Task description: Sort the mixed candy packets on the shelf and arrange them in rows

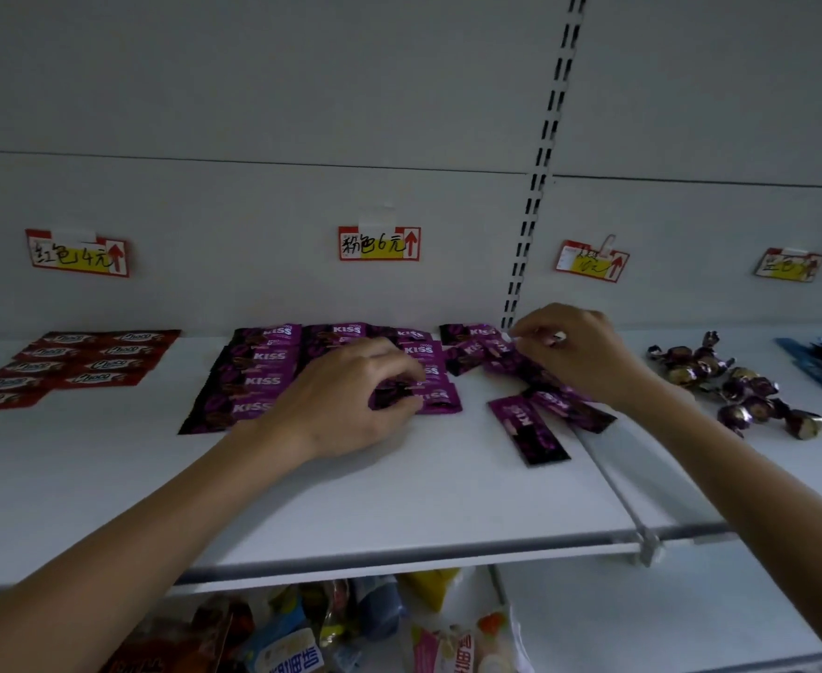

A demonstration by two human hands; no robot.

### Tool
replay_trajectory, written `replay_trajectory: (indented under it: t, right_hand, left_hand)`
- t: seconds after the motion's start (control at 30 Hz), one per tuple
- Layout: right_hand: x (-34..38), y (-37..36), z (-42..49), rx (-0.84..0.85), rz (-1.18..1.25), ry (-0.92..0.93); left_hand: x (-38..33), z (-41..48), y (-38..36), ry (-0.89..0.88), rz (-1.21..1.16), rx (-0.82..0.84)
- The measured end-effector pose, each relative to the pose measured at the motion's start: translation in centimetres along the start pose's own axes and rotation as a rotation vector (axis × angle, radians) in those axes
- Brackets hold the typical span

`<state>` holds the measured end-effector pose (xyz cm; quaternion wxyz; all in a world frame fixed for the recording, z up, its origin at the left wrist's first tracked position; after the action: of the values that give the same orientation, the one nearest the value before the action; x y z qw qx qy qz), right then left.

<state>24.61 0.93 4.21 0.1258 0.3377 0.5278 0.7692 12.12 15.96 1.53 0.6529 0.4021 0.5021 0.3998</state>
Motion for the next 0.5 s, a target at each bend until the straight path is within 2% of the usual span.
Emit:
replay_trajectory:
  t: [0.1, 0.23, 0.4, 0.5]
  right_hand:
    - [-3.8, 0.5, -1.7, 0.105, -0.021, -0.133]
    - [-5.6, -1.1, -4.0, 0.255, -0.051, -0.156]
    - [-5.4, -0.8, -4.8, 0.228, -0.065, -0.093]
    - [-5.2, 0.4, -5.1, 0.088, -0.085, -0.079]
  left_hand:
    - [-4.5, 2.3, -2.4, -0.134, -0.045, 0.108]
    - [-8.1, 4.6, -5.8, -0.239, 0.045, 0.266]
    - [-8.6, 6.1, -6.8, -0.266, 0.17, 0.241]
    - [-10.1, 6.0, -6.3, -0.353, 0.356, 0.136]
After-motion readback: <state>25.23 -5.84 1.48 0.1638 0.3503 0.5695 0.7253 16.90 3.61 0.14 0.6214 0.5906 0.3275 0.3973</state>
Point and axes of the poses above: each hand's wrist, its own z-axis towards the middle knuckle, its own y-axis out of the back of the hand, x = y × z, the point moved 9 cm from there along z, towards the middle knuckle, and after that the axes turned 13 degrees about x, right-handed, at the moved point
